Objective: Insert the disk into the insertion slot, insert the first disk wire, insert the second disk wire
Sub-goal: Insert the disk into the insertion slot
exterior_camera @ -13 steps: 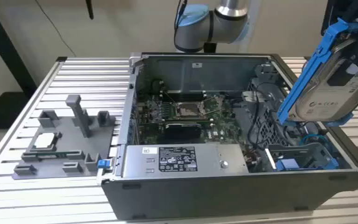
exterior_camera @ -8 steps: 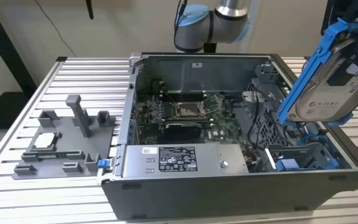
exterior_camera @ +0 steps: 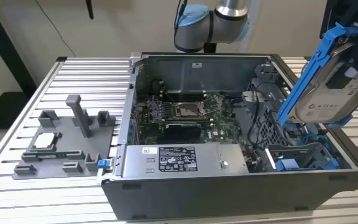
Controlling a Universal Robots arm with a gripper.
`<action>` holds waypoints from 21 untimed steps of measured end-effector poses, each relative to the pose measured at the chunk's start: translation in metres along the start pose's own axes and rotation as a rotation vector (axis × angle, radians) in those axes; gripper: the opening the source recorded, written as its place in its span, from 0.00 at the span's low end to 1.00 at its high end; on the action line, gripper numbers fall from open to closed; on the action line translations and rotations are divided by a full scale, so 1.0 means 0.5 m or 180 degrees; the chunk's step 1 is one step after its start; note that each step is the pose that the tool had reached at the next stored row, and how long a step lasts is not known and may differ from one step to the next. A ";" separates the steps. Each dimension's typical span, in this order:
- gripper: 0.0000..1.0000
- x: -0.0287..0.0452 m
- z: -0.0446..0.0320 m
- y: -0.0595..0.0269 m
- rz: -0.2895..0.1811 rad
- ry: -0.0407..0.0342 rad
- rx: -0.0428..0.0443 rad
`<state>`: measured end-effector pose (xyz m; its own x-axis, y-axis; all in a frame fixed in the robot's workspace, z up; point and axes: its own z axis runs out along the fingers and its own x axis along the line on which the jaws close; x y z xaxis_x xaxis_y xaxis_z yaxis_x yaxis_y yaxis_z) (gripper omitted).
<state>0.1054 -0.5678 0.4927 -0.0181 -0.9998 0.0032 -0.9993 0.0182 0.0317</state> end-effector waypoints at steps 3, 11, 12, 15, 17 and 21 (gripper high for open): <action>0.00 0.000 0.007 0.000 0.0000 0.0000 0.0001; 0.00 0.000 0.024 -0.001 0.0000 0.0000 0.0002; 0.00 0.000 0.025 -0.001 0.0000 0.0000 0.0002; 0.00 0.000 0.030 -0.002 0.0000 0.0000 0.0003; 0.00 0.000 0.034 -0.002 0.0000 0.0000 0.0003; 0.00 0.001 0.043 -0.004 0.0000 -0.0001 0.0003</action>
<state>0.1066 -0.5686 0.4710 -0.0181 -0.9998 0.0030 -0.9994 0.0182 0.0308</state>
